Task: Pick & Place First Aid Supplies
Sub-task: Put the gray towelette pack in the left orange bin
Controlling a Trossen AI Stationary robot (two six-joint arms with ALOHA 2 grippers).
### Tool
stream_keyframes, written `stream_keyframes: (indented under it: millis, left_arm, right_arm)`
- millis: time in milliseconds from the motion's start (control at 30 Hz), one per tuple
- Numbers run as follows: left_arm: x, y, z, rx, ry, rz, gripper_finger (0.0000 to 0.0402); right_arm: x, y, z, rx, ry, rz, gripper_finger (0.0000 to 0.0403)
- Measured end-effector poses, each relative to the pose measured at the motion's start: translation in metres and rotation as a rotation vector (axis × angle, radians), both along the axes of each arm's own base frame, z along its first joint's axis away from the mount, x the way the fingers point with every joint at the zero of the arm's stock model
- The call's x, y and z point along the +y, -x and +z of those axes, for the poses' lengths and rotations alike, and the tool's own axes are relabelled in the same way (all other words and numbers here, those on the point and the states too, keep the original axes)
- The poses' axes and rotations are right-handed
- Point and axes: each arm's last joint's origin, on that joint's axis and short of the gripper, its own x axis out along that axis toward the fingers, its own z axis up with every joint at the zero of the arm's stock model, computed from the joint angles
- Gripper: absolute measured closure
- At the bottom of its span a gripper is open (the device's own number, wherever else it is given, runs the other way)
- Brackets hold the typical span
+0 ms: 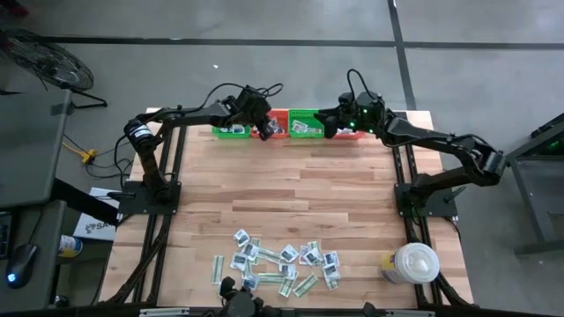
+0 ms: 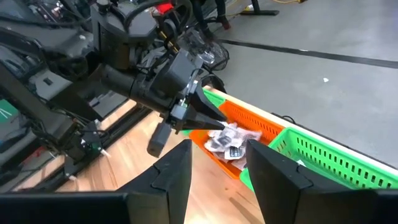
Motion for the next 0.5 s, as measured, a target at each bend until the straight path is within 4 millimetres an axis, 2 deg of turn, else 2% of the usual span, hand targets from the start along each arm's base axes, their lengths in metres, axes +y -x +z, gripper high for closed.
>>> stream_keyframes:
  millis: [233,500]
  left_arm:
    - [0.0,-0.001,0.005,-0.024,-0.019,-0.013,0.0294]
    - [-0.007,0.007,0.043,-0.113,-0.11,-0.053,0.0289]
  right_arm:
    - [0.001,0.001,-0.004,0.045,-0.005,0.016,0.0258]
    - [0.004,0.0,-0.004,0.053,0.038,0.131,0.0257]
